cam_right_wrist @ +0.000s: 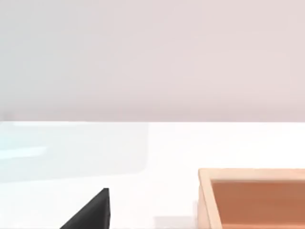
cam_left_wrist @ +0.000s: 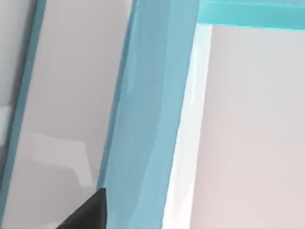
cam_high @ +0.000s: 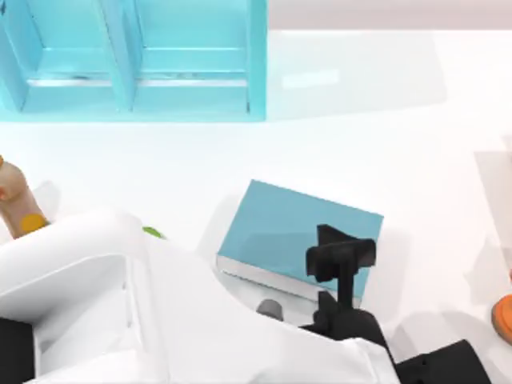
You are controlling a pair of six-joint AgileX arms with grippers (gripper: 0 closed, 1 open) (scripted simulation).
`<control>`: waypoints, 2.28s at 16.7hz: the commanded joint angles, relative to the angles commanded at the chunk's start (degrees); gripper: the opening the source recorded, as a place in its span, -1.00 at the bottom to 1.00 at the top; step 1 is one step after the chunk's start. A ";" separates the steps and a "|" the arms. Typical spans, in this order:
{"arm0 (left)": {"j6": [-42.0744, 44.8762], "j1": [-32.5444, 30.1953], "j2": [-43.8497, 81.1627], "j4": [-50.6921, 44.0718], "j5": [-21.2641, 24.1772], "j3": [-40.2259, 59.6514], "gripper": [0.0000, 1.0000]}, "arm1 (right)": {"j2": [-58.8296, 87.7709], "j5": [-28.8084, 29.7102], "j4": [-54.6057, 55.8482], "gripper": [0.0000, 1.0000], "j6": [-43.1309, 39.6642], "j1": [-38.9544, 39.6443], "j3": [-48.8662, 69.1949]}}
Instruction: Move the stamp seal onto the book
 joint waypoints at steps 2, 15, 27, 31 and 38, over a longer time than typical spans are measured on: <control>-9.50 -2.94 0.28 -11.10 -0.77 1.39 1.00 | 0.00 0.00 0.00 1.00 0.00 0.00 0.00; -37.77 -11.91 0.68 -43.92 -3.09 4.63 1.00 | 0.00 0.00 0.00 1.00 0.00 0.00 0.00; -5.71 6.12 -20.47 -26.27 5.02 -3.40 1.00 | 0.00 0.00 0.00 1.00 0.00 0.00 0.00; 23.26 18.95 -36.88 -15.08 13.67 -11.45 1.00 | 0.00 0.00 0.00 1.00 0.00 0.00 0.00; 81.70 42.57 -68.09 1.49 33.52 -30.52 1.00 | 0.00 0.00 0.00 1.00 0.00 0.00 0.00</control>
